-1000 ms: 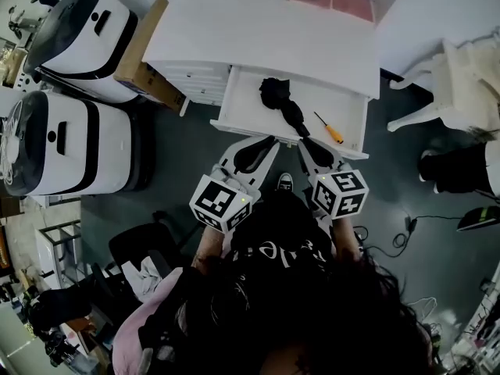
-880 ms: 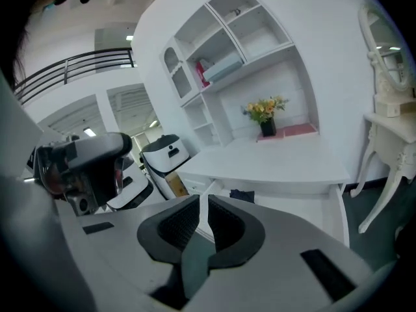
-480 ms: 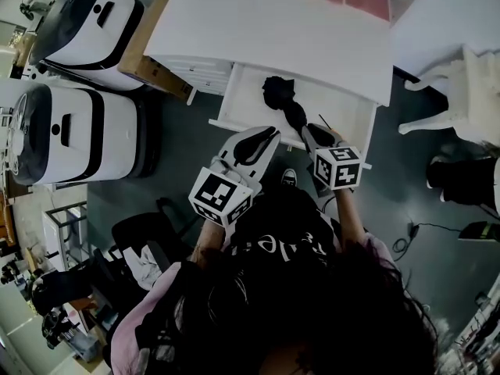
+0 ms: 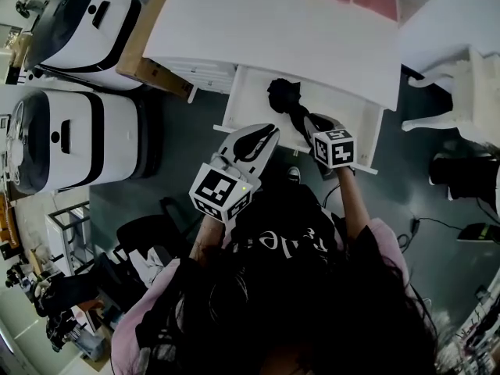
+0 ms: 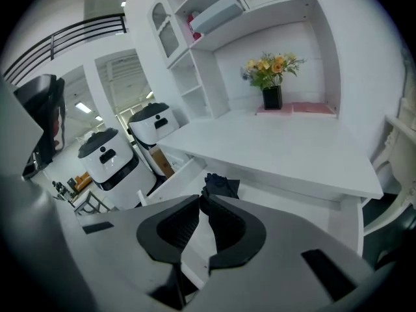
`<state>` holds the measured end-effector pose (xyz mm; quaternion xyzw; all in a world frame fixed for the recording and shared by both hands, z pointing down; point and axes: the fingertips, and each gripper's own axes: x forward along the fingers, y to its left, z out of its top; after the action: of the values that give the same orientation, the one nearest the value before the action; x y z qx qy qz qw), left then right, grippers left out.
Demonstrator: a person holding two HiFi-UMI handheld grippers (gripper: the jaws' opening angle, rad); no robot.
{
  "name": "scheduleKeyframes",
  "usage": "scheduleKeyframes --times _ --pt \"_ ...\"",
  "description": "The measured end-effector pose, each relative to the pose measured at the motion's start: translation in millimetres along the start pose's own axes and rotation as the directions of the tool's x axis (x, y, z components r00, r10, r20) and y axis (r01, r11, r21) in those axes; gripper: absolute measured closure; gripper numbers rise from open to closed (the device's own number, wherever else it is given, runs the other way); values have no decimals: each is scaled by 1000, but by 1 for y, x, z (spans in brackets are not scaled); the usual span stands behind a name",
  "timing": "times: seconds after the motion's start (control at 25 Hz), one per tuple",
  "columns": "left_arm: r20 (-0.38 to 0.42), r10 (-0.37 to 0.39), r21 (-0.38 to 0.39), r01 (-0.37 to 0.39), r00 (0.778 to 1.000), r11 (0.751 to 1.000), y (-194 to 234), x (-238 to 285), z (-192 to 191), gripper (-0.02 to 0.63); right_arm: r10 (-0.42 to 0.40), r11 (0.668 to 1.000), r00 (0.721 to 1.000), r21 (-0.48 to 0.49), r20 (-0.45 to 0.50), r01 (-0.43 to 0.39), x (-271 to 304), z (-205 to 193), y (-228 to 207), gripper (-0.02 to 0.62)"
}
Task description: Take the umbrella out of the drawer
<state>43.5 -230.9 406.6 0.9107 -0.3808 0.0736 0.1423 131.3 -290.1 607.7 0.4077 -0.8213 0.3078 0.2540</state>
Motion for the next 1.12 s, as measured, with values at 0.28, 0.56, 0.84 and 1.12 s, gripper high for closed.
scheduleKeyframes --times 0.28,0.56,0.84,1.12 --pt "-19 -33 2 33 999 999 40 11 2 565 -13 1000 994 -27 -108 10 53 -9 -9 525" --pt "-56 -22 -17 21 998 1000 84 11 -9 565 -43 999 974 14 -223 48 105 -26 -26 487" --pt "-83 20 -31 -23 996 999 128 4 -16 565 -128 990 914 -107 -384 94 148 -53 -44 373" --pt "-110 62 -55 -68 992 996 157 -6 -27 565 -217 959 842 -267 -494 91 176 -68 -55 339"
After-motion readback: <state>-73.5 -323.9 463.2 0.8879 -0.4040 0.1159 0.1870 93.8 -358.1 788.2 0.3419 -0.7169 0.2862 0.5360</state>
